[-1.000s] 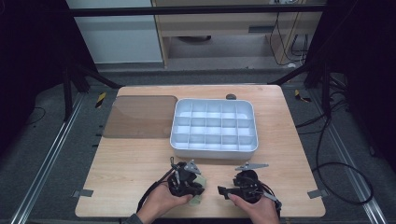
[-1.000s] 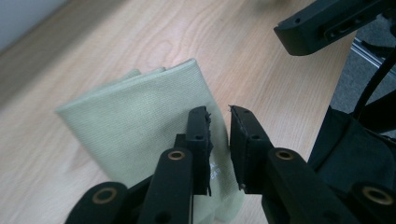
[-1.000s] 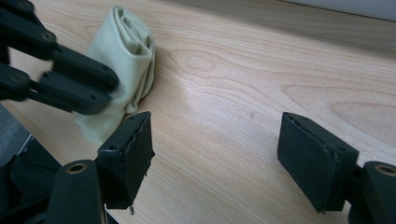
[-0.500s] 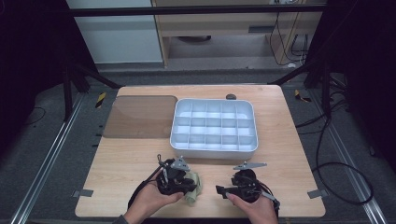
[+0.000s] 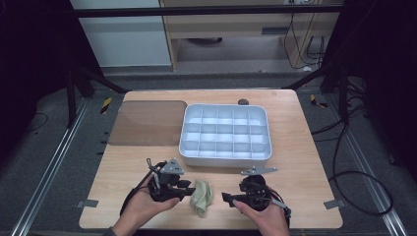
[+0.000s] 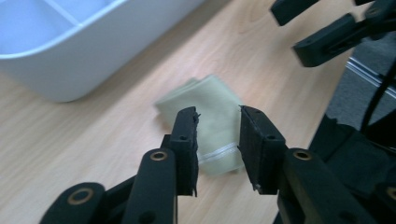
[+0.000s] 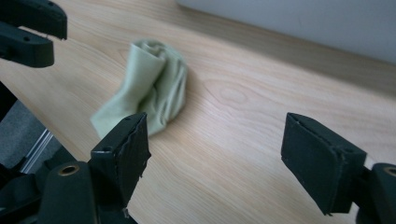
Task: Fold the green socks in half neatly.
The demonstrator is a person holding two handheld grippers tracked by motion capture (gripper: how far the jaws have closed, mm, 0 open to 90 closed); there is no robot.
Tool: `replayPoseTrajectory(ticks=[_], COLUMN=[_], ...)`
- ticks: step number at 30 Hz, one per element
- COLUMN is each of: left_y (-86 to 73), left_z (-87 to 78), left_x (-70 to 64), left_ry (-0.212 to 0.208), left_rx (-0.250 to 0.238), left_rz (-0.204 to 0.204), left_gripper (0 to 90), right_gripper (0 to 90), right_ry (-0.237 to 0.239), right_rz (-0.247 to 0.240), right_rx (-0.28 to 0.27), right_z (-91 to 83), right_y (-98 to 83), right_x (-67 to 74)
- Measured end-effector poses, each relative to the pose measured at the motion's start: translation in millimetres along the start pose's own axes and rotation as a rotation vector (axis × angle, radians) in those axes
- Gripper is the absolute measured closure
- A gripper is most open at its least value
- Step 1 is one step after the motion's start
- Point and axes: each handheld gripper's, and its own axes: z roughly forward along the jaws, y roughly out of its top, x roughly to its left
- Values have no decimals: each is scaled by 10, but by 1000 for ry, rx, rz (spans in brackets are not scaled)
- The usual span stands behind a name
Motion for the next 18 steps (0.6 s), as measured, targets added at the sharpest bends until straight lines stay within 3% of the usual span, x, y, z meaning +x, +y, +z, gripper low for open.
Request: replayPoseTrajectory(ticks=[11, 15, 18], left_y=[-247, -383, -512], left_z=[-266, -298, -318], left_x=[340, 458, 540], left_ry=[149, 183, 217], left_rx=[-6, -8, -12], left_rz=[-70, -106, -134], left_gripper=[251, 148, 131], right_gripper=[196, 198, 228], right_ry=[32, 37, 37], right_rz=[-79, -90, -86], right_rx=[-2, 12, 30], right_z=[104, 215, 326], right_y=[339, 412, 438], right_x=[355, 431, 445])
